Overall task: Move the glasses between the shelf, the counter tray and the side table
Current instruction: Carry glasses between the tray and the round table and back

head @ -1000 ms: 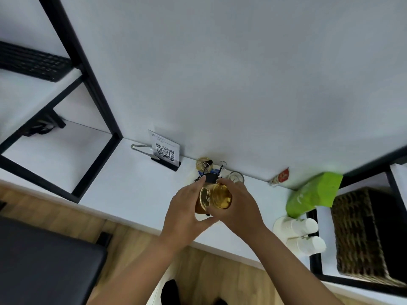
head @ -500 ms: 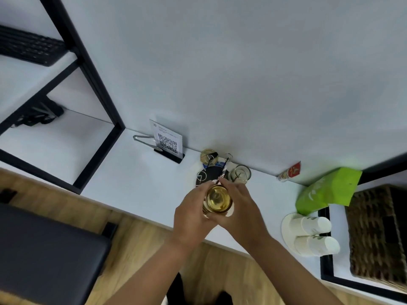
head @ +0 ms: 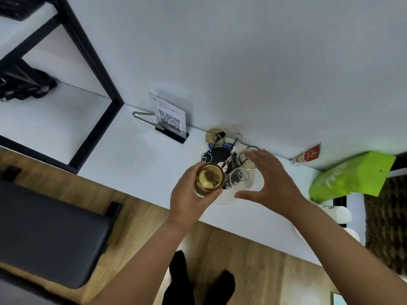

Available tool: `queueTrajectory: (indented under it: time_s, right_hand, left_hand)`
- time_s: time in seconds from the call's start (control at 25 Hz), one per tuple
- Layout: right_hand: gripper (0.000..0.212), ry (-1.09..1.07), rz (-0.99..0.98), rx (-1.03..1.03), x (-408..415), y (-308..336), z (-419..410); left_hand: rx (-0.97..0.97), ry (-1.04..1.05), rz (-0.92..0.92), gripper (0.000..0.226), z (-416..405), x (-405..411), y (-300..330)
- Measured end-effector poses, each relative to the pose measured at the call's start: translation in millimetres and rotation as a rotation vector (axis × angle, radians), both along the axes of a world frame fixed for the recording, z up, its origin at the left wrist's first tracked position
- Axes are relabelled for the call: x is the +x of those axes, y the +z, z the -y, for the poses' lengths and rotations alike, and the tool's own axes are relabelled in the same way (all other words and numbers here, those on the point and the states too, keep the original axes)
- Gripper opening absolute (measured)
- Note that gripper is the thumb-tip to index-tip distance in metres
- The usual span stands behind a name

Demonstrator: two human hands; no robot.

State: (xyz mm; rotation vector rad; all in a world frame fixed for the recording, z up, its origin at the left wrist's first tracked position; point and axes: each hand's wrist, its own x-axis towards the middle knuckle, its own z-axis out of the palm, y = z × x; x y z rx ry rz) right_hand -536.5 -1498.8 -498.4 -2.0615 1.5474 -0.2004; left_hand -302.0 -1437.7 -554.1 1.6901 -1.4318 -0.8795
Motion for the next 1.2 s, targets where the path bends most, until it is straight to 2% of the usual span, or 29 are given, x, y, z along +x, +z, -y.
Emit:
queueTrajectory:
  time_s: [0.16, 0.52, 1.2]
  right_hand:
    - [0.117, 0.079, -0.133, -0.013, 2.8, -20.9, 12.7]
    - [0.128, 0.118, -0.279, 0.009, 7.1, -52.3, 22.6]
    - [0.137, 0.194, -0.345, -0.031, 7.9, -75.3, 31.6]
  left_hand:
    - [0.021, -0.044, -0.022, 0.082, 8.0, -4.3, -14.3]
    - [0.052, -0.081, -0.036, 0.086, 25.3, -12.1, -34.2]
    - [0.095, -0.166, 0.024, 0.083, 39.5, -8.0, -75.5]
